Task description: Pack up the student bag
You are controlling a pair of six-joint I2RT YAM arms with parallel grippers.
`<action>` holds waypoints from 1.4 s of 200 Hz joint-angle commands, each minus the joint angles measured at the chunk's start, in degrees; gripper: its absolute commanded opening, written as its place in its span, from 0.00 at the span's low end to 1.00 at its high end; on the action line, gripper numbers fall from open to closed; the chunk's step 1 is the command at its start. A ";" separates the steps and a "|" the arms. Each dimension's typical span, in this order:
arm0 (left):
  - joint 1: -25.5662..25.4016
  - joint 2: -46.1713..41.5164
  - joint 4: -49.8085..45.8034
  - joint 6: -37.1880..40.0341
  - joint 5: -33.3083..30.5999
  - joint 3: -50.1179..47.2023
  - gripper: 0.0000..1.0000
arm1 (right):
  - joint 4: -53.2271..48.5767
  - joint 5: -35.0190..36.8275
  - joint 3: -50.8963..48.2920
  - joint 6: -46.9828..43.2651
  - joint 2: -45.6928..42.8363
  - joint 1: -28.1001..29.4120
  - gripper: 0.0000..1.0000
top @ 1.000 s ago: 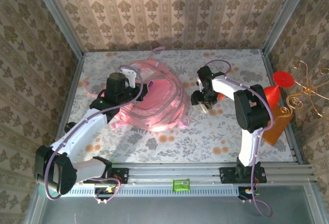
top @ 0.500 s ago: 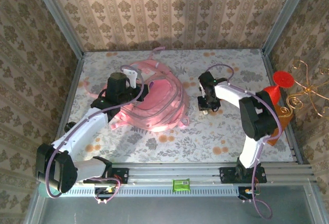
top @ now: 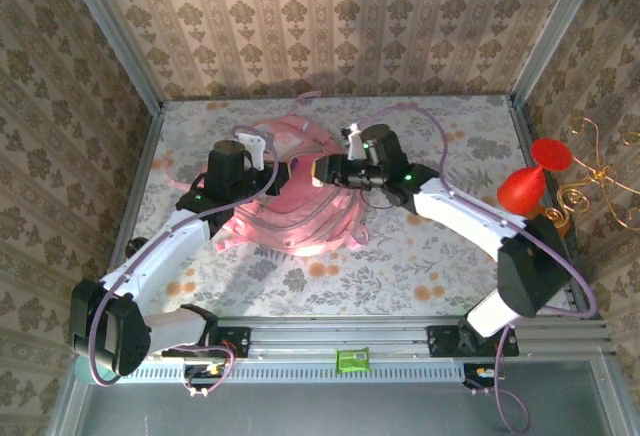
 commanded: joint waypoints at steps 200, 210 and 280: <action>0.40 -2.55 11.94 -4.00 1.69 -0.33 0.00 | -22.73 29.17 -2.55 -19.11 -9.17 -8.14 0.79; 0.42 -2.96 11.96 -4.08 1.32 -0.98 0.00 | -25.08 28.18 -1.64 -21.04 -7.10 -12.73 0.80; 0.40 -4.98 9.88 -3.39 0.65 -1.24 0.00 | -32.64 24.56 11.60 -26.82 17.32 -25.75 0.87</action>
